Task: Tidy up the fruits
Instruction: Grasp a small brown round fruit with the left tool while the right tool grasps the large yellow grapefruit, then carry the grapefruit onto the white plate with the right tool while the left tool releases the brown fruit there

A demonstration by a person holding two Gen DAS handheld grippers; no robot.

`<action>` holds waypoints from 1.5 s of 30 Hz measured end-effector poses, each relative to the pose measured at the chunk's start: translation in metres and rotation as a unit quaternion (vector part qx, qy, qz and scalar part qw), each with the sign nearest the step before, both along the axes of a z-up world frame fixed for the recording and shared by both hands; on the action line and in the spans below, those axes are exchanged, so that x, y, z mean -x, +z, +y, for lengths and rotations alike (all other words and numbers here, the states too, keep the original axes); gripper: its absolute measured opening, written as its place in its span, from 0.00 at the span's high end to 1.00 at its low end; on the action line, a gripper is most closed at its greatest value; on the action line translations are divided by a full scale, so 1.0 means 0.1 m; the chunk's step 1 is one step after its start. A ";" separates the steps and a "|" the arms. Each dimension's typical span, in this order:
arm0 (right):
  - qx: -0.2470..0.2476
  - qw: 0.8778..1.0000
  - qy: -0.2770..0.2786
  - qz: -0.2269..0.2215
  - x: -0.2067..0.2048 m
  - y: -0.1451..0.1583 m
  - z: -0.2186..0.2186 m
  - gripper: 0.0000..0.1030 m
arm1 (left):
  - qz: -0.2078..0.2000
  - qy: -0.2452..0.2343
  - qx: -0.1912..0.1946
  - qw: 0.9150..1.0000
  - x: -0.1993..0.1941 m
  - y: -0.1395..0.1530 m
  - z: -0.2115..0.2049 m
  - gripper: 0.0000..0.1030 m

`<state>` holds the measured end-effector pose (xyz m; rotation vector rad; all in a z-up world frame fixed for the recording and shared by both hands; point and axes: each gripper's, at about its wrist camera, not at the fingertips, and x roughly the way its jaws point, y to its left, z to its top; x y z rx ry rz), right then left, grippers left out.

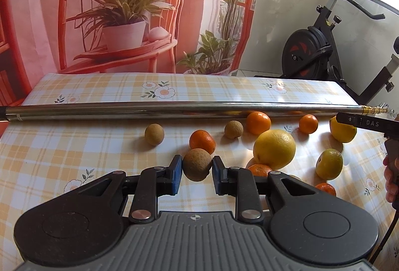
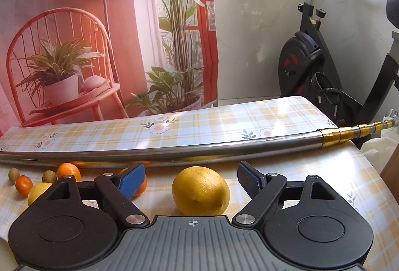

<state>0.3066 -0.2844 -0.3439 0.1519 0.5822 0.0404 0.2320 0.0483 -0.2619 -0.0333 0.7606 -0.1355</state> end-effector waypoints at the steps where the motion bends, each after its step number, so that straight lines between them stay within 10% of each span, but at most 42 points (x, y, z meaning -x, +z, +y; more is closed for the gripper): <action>1: 0.000 1.000 0.001 0.004 -0.04 -0.03 -0.02 0.23 | 0.000 -0.001 -0.001 1.000 0.01 0.00 0.00 0.74; 16: -0.048 0.997 0.006 0.059 -0.20 -0.34 -0.12 0.47 | -0.006 -0.019 -0.010 1.000 0.10 0.03 -0.07 0.74; 45: -0.111 0.993 0.019 0.022 0.86 0.22 0.28 0.49 | -0.006 -0.067 -0.011 0.998 0.66 0.19 0.04 0.74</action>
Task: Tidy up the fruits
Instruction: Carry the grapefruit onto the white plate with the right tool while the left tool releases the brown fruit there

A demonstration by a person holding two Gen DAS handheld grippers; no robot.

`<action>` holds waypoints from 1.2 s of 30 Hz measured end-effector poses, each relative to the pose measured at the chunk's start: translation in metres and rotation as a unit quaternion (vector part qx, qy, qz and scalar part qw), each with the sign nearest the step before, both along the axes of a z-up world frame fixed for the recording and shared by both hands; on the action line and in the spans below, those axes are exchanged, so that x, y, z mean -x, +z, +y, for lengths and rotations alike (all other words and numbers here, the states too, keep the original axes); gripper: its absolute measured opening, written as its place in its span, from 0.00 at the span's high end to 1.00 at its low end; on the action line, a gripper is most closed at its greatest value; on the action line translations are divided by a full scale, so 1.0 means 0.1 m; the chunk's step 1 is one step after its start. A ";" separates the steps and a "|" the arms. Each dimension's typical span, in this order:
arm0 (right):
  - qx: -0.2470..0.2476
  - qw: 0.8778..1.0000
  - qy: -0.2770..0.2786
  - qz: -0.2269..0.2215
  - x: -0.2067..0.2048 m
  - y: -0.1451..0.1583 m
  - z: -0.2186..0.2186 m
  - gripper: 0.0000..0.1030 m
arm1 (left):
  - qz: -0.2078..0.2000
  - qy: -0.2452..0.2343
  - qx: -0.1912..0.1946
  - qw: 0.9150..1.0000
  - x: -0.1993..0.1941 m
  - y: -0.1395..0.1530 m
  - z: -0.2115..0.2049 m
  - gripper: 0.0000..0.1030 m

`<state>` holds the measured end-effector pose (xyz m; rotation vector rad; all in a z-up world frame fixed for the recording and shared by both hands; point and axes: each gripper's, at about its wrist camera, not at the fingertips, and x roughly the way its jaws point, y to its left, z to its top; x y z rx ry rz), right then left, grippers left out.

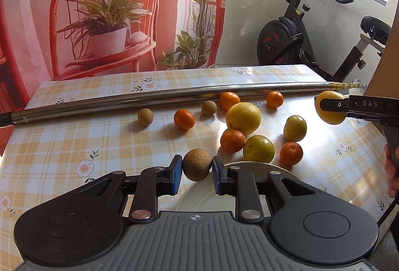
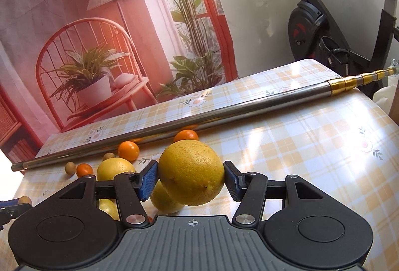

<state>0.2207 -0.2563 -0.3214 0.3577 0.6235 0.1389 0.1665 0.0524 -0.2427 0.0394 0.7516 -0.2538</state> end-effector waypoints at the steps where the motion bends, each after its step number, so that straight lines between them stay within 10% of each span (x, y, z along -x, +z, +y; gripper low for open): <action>1: 0.000 1.000 0.001 -0.003 0.04 0.03 0.02 0.49 | 0.001 -0.002 0.000 1.000 0.02 0.00 0.01 0.74; 18: 0.039 0.994 0.100 0.003 0.50 0.30 0.74 0.49 | 0.010 0.004 0.030 0.999 0.31 0.02 0.16 0.74; 36: -0.034 0.992 0.115 0.027 0.78 0.30 0.82 0.49 | 0.005 0.013 0.028 1.000 0.52 0.17 0.28 0.74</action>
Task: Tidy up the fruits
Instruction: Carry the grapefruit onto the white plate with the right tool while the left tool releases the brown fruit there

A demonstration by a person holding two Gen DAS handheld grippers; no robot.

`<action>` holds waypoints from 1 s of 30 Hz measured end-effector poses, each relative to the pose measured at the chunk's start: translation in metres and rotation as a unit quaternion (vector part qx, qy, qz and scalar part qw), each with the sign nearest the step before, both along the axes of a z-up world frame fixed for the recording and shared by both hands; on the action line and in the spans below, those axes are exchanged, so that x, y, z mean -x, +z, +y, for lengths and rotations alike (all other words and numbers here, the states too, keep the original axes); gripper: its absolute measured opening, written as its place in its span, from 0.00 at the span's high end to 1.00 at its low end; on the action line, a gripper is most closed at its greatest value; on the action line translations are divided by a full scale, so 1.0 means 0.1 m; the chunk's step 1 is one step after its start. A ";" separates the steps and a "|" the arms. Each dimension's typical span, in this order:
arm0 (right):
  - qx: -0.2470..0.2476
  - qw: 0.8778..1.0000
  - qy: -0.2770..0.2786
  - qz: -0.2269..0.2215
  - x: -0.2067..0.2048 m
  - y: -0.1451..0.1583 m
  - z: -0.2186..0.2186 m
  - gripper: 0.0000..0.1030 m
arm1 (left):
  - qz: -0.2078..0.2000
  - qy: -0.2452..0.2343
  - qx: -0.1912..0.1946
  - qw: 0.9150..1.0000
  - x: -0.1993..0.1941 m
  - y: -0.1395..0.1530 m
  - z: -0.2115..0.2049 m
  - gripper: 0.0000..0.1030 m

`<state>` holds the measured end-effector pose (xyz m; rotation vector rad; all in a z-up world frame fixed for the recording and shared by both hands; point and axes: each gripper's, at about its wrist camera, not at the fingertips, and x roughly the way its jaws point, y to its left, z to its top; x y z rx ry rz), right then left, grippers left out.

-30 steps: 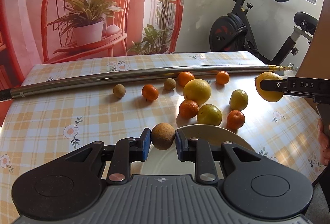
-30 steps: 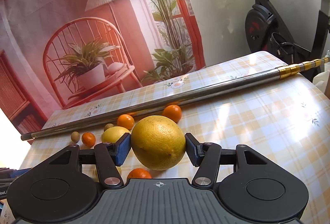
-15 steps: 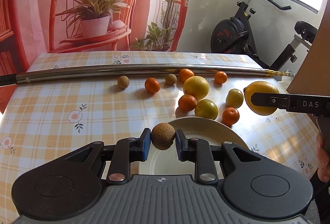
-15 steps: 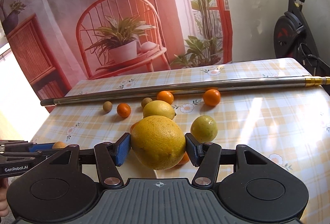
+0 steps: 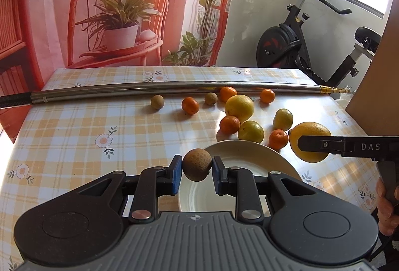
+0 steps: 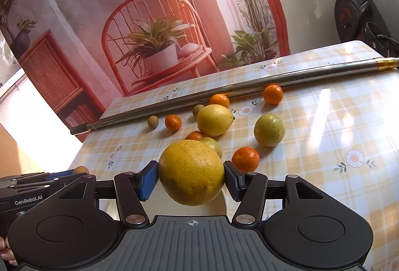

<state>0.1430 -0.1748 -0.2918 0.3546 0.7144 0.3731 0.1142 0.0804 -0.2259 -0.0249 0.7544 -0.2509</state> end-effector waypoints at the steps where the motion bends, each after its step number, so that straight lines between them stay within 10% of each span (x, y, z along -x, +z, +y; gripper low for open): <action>1: 0.007 1.000 0.004 0.002 0.01 -0.02 0.03 0.49 | 0.002 -0.003 0.000 1.000 0.00 -0.02 -0.01 0.74; 30: 0.119 0.991 0.056 0.022 -0.06 -0.40 0.42 0.49 | 0.064 -0.035 -0.048 0.996 -0.17 -0.62 -0.18 0.74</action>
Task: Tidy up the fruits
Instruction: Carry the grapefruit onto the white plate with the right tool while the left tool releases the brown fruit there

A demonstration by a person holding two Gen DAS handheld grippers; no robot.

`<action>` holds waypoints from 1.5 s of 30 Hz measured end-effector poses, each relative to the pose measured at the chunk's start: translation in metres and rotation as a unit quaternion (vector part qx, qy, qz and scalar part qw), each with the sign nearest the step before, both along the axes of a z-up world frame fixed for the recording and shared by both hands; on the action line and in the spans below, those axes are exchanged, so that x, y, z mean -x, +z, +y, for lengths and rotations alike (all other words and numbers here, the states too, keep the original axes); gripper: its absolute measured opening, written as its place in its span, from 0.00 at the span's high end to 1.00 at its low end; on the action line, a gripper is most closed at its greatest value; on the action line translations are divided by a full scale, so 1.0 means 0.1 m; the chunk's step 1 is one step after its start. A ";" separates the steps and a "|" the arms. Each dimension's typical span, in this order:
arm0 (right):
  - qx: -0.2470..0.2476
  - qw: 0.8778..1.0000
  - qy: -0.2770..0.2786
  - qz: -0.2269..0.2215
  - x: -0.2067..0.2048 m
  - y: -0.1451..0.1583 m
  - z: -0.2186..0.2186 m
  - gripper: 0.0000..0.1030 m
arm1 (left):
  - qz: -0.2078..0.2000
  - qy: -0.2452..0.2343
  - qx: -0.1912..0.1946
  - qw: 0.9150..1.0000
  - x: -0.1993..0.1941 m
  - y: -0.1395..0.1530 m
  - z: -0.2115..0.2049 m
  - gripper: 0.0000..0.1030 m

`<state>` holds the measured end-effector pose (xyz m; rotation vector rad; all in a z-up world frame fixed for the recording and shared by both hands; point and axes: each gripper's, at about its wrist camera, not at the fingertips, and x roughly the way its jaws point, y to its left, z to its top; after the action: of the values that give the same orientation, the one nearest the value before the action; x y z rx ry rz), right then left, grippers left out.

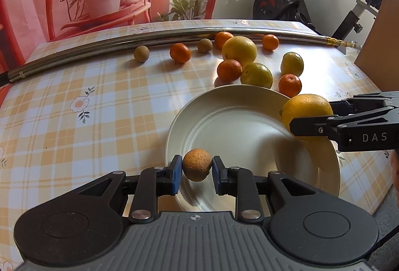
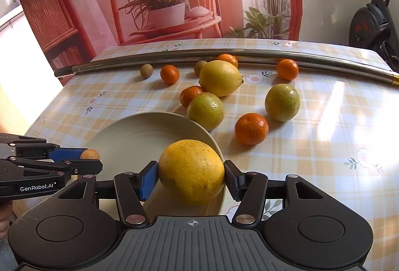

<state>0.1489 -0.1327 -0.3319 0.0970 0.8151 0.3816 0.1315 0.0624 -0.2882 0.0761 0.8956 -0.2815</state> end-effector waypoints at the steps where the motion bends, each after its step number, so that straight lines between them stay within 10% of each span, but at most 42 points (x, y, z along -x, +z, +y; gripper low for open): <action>1: 0.001 1.000 0.000 -0.001 0.00 0.00 0.00 0.49 | 0.000 0.000 -0.001 1.000 0.00 0.00 0.00 0.74; 45: 0.013 0.998 -0.021 -0.065 0.19 0.16 -0.10 0.48 | -0.060 0.040 0.053 0.996 0.17 0.33 0.07 0.66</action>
<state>0.1303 -0.1429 -0.3161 0.0648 0.6887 0.3353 0.1149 0.0696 -0.2553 -0.0407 0.7616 -0.2476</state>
